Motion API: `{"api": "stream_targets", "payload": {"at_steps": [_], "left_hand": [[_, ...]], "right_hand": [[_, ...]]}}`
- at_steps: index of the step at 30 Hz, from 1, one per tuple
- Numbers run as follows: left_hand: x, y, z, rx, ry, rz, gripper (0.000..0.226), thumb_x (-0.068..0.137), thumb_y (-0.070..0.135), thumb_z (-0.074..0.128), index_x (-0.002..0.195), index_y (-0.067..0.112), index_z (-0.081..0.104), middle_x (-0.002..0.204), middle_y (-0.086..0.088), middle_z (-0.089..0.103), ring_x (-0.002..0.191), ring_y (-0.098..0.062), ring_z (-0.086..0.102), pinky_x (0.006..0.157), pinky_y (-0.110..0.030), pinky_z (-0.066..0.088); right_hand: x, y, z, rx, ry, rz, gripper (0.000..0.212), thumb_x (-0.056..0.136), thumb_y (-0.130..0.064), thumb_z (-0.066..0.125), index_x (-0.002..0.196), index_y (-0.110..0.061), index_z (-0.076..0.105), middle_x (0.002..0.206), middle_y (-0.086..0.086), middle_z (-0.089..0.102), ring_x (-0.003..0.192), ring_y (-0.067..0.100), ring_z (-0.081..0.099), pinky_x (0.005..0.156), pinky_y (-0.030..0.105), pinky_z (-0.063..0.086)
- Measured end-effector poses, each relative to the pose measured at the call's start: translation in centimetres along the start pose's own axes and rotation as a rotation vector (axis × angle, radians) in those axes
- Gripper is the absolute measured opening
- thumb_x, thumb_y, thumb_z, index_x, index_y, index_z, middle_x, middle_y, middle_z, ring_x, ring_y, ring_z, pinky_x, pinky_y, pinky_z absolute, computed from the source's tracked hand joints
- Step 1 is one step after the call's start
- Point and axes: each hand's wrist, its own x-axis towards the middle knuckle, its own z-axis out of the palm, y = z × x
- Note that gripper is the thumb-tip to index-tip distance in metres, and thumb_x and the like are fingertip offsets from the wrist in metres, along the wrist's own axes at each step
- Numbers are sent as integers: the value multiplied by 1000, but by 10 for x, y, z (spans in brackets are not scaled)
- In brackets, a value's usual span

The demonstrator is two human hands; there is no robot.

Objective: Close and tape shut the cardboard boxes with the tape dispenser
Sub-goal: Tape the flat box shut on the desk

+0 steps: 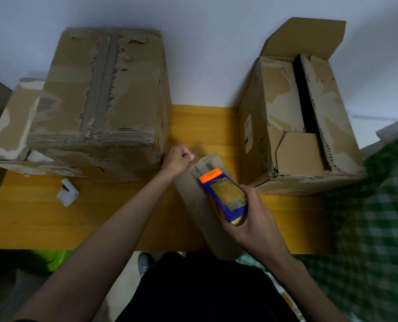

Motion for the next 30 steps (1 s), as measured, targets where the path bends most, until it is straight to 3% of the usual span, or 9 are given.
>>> {"api": "stream_targets", "payload": {"at_steps": [7, 15, 21, 26, 28, 30], "left_hand": [[4, -1, 3, 68, -48, -51, 18, 95, 23, 69, 98, 6, 74, 109, -12, 72, 104, -25, 65, 79, -27, 43], [6, -1, 7, 83, -72, -106, 29, 95, 31, 68, 110, 7, 76, 116, -10, 72, 111, -24, 63, 94, -36, 51], [2, -3, 13, 63, -5, -79, 25, 96, 28, 67, 108, 8, 76, 119, -9, 71, 115, -23, 62, 93, -30, 49], [-5, -7, 19, 36, 84, -56, 32, 96, 25, 67, 125, 13, 66, 139, -8, 56, 139, -26, 43, 115, -38, 34], [-3, -9, 18, 6, 96, -58, 30, 94, 23, 70, 122, 13, 67, 134, -7, 58, 140, -26, 42, 115, -39, 34], [-3, -11, 18, -16, 144, -14, 18, 89, 18, 75, 106, 16, 68, 115, -5, 61, 132, -27, 49, 110, -39, 39]], "right_hand": [[4, -1, 0, -22, -3, 16, 80, 78, -50, 79, 142, -34, 34, 129, -15, 50, 112, 3, 53, 80, 22, 54], [5, 0, 2, -18, 17, 30, 81, 81, -46, 78, 145, -29, 33, 132, -11, 46, 117, 4, 49, 86, 18, 48], [4, -1, 3, -6, 40, 22, 77, 81, -44, 79, 143, -29, 34, 127, -13, 45, 114, 1, 47, 80, 12, 45], [6, -2, 4, 7, 39, 24, 79, 81, -42, 79, 145, -27, 34, 129, -12, 45, 115, 1, 46, 78, 7, 40], [6, -1, 4, 8, 42, 20, 79, 81, -41, 79, 145, -26, 35, 131, -10, 45, 116, 2, 46, 78, 7, 40], [5, 0, 4, -1, 47, 12, 79, 82, -41, 79, 145, -25, 35, 132, -9, 45, 117, 2, 45, 79, 5, 39]]}}
